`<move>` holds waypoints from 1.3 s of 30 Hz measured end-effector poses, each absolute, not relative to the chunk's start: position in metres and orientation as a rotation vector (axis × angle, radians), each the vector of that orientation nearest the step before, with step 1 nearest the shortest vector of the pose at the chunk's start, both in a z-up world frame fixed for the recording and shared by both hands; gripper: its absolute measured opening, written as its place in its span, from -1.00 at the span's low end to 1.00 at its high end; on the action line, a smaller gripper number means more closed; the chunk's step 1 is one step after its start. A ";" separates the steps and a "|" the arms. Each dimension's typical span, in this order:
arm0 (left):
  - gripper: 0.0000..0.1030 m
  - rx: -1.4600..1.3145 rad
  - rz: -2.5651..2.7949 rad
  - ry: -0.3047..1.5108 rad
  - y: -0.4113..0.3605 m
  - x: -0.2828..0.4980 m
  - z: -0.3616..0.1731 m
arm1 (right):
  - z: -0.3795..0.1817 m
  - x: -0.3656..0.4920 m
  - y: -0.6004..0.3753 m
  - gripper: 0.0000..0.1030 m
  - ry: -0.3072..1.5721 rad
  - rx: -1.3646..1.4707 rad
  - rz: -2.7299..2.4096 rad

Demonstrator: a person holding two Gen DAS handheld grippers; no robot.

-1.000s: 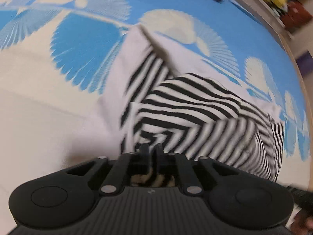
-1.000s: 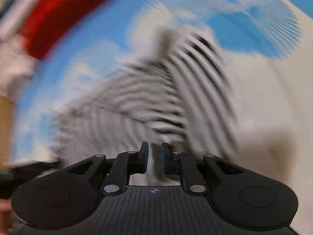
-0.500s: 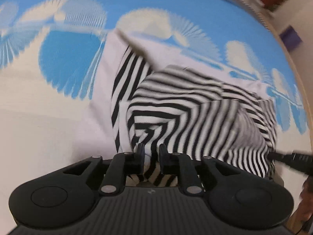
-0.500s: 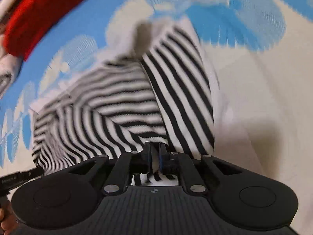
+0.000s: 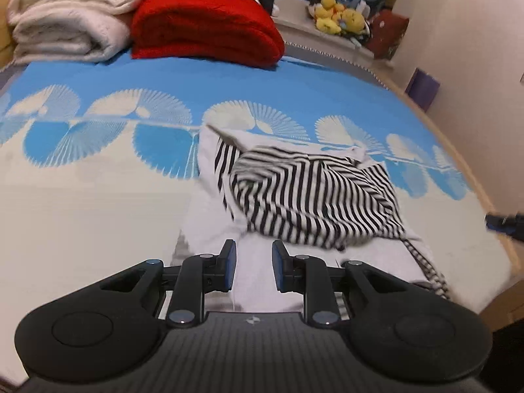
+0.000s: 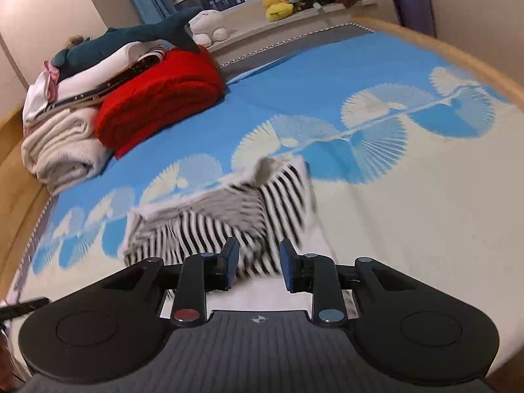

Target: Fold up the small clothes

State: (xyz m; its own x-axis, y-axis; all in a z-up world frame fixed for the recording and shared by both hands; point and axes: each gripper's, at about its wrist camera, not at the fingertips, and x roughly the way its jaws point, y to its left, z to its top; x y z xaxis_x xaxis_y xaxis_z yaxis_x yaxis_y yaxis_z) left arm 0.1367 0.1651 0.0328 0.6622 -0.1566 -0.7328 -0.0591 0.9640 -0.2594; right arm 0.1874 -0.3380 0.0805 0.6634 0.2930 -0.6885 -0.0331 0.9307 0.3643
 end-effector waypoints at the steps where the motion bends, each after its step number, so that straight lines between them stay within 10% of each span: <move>1: -0.50 -0.304 -0.051 0.846 0.166 0.124 0.027 | 0.076 0.180 -0.344 -0.44 0.828 0.337 0.181; 6: -0.57 -0.508 -0.040 0.890 0.166 0.086 -0.007 | 0.043 0.129 -0.364 -0.72 0.863 0.446 0.124; 20: -0.50 -0.518 0.198 1.126 0.175 0.087 -0.066 | -0.034 0.108 -0.370 -0.70 1.121 0.382 0.021; 28: -0.14 -0.539 0.239 1.204 0.176 0.095 -0.091 | -0.069 0.115 -0.348 -0.21 1.260 0.250 0.011; 39: -0.16 -0.503 0.185 1.236 0.165 0.101 -0.106 | -0.077 0.117 -0.335 -0.11 1.277 0.201 0.029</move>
State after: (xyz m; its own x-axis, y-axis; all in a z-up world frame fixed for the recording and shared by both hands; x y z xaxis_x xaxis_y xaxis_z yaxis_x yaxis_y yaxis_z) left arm 0.1010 0.1647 -0.1056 0.3302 -0.1330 -0.9345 -0.4002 0.8769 -0.2662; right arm 0.1166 -0.3353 -0.0770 0.2913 0.1335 -0.9473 0.0899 0.9820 0.1661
